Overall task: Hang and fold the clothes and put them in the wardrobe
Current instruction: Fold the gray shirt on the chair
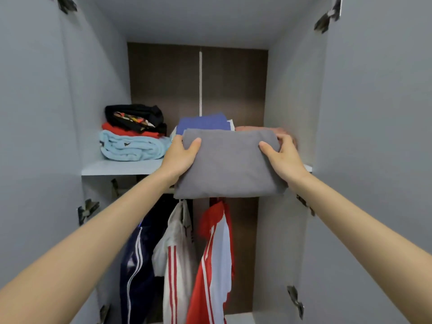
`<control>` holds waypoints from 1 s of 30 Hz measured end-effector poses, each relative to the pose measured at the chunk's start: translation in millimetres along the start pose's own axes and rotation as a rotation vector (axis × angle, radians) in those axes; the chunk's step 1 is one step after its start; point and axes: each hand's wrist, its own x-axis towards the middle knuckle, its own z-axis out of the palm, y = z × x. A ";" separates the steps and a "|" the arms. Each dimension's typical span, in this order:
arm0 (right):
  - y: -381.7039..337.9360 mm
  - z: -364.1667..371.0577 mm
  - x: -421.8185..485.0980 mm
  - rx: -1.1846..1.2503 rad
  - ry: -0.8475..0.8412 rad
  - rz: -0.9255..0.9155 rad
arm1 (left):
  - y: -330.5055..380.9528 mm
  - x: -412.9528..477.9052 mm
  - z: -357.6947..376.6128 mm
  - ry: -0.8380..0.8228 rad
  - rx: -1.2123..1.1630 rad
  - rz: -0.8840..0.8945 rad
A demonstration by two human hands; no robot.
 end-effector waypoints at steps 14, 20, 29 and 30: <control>24.2 15.7 193.1 -0.042 0.212 0.100 | -1.7 260.3 94.1 -0.177 0.091 0.184; 37.0 8.6 221.2 0.057 0.266 0.125 | 14.3 341.8 156.2 -0.394 0.126 0.298; 73.0 24.6 263.9 0.373 0.375 0.233 | 32.1 413.2 237.1 -0.514 0.212 0.496; 77.9 27.4 268.1 0.365 0.393 0.247 | 32.7 418.4 244.8 -0.519 0.229 0.513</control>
